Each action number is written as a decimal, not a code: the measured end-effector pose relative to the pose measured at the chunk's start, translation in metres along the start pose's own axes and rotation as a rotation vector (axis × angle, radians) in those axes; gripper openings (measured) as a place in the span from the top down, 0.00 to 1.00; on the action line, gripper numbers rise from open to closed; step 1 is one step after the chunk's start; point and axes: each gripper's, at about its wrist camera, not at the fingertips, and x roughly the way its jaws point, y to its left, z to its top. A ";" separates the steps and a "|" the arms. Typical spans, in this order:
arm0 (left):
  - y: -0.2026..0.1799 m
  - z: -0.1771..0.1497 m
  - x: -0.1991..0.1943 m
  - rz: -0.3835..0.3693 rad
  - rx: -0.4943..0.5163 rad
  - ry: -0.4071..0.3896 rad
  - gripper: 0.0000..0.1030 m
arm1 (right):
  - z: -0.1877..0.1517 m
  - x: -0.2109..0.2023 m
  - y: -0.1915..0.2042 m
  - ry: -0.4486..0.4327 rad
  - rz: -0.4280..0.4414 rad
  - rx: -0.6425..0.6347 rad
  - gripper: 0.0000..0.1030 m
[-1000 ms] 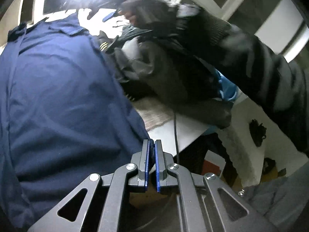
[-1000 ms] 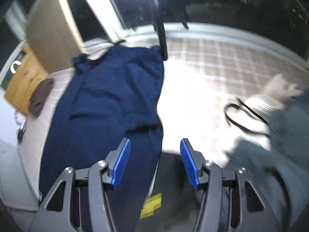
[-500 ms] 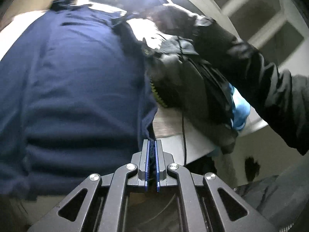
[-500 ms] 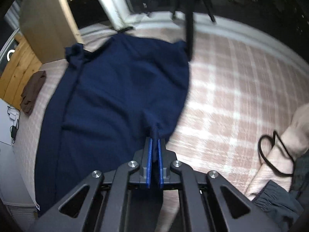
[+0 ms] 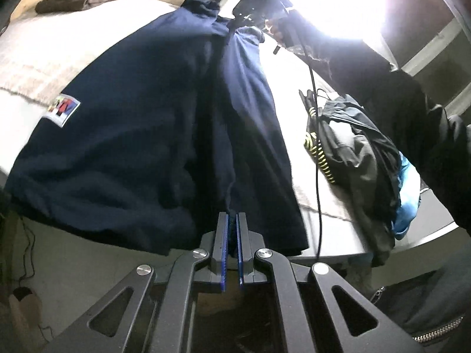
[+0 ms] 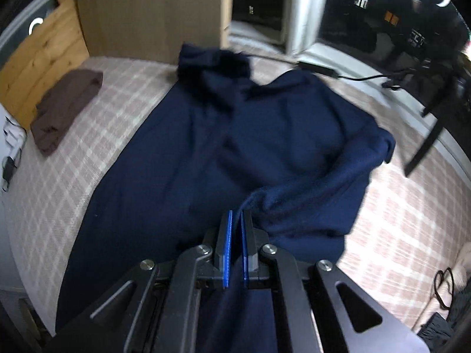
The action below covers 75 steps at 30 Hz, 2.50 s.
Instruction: Fold clothes
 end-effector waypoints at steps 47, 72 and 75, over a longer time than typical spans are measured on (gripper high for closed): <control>0.021 0.022 -0.010 -0.076 0.175 0.118 0.96 | -0.420 -0.133 0.125 -0.006 0.075 -0.268 0.91; -0.024 0.073 0.060 0.165 0.569 0.233 0.92 | -0.325 -0.121 0.050 -0.019 0.096 0.030 0.84; -0.018 0.076 0.044 0.153 0.537 0.256 0.91 | -0.314 -0.112 0.049 0.000 0.065 0.029 0.84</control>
